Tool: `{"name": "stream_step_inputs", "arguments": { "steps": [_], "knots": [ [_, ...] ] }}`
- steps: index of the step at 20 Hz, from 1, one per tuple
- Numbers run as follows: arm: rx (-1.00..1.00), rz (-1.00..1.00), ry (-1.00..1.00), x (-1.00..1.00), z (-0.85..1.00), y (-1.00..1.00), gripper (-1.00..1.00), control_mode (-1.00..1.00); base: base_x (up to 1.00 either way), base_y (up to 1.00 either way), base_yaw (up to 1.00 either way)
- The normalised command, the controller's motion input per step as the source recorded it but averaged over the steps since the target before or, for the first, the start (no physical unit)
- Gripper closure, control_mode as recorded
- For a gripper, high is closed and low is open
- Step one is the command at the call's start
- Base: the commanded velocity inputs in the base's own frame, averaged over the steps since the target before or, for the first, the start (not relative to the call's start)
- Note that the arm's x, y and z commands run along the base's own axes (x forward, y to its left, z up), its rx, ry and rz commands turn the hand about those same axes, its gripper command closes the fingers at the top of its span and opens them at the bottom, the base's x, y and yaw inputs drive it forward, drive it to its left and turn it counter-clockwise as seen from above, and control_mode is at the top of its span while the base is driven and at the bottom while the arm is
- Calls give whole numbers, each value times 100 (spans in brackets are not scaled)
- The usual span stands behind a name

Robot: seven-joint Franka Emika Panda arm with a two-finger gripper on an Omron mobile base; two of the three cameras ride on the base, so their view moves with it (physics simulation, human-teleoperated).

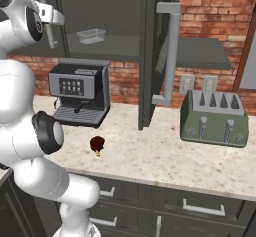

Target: Retrieve the tupperware from the cabinet, then place the raw meat into the tupperware to avoid contamination.

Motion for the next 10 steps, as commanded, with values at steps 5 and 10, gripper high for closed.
{"name": "stream_step_inputs", "arguments": {
  "steps": [5, 10],
  "knots": [
    [0, 0, 3, 5, -1, 18, 100, -100, 0, 0, 0],
    [-2, -4, 15, -2, 0, 45, 100, -100, 0, 0, 0]
  ]
}}
